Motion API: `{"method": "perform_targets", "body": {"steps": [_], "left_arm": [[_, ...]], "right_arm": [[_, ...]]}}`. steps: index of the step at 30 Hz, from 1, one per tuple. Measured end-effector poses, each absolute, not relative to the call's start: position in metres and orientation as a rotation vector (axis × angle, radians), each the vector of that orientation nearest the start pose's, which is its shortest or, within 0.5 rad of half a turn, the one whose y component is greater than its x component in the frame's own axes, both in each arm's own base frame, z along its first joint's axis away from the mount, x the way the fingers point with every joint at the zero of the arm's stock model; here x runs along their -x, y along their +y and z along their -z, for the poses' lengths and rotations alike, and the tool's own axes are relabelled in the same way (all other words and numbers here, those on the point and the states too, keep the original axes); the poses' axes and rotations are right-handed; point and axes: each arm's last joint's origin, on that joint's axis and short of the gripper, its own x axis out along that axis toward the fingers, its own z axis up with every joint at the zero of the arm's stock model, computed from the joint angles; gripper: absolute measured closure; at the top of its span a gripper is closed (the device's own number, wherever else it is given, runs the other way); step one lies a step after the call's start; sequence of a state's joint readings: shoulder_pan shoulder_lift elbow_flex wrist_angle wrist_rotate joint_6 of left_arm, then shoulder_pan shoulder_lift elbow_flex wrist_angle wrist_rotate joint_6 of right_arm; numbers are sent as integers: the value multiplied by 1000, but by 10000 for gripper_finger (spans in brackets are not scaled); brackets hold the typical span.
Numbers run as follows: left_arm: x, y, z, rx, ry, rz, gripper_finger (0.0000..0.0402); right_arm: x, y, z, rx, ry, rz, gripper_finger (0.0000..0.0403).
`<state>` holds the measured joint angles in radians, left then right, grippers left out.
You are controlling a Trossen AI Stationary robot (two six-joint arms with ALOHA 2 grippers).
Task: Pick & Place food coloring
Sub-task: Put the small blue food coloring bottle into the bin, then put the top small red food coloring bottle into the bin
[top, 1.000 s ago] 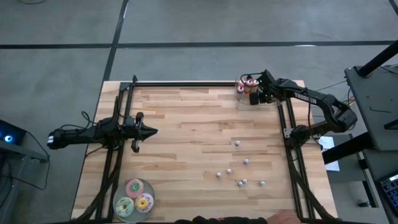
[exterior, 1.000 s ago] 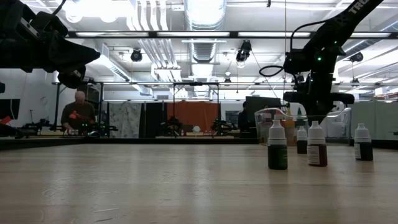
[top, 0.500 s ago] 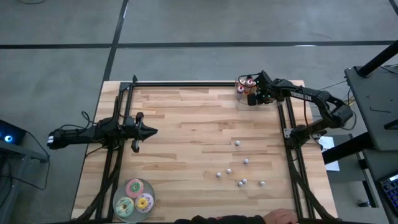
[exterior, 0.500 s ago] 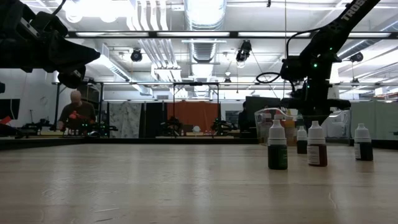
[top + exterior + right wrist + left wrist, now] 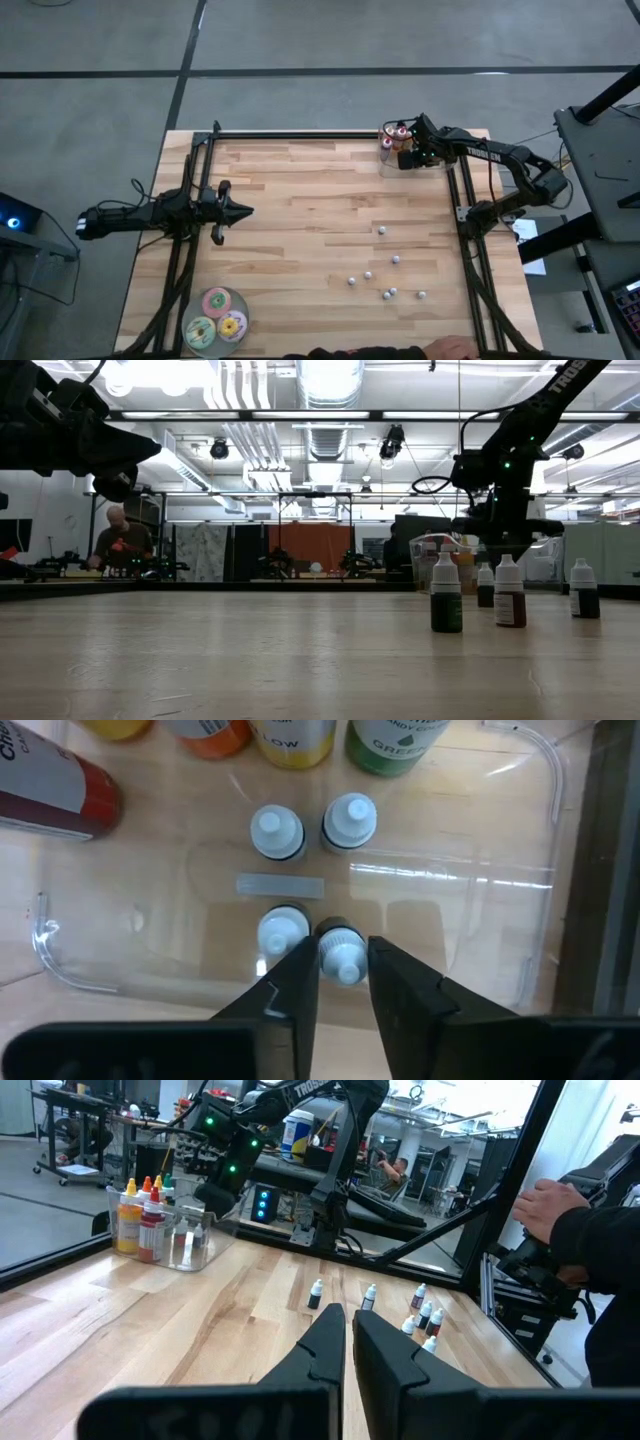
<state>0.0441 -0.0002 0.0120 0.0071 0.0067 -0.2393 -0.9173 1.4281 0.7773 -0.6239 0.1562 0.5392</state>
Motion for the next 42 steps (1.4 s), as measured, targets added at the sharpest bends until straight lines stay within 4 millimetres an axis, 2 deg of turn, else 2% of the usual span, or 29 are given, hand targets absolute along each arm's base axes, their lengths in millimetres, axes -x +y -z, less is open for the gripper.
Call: {"method": "perform_targets", "body": {"steps": [10,15,30,37,42], "left_arm": [[-97,4,-168,238,-24,-35,402],[-97,4,-168,239,-23,-35,402],[-97,4,-168,239,-24,-35,402],[-97,4,-168,238,-24,-35,402],[-97,4,-168,238,-24,-35,402]], "right_arm": [[-143,-195,-172,-917,977,1256,286],[-142,-192,-179,-903,959,1249,276],[-132,-178,-214,-816,828,1212,273],[-132,-164,-232,-741,774,1141,273],[-134,-159,-235,-762,761,1061,271]]}}
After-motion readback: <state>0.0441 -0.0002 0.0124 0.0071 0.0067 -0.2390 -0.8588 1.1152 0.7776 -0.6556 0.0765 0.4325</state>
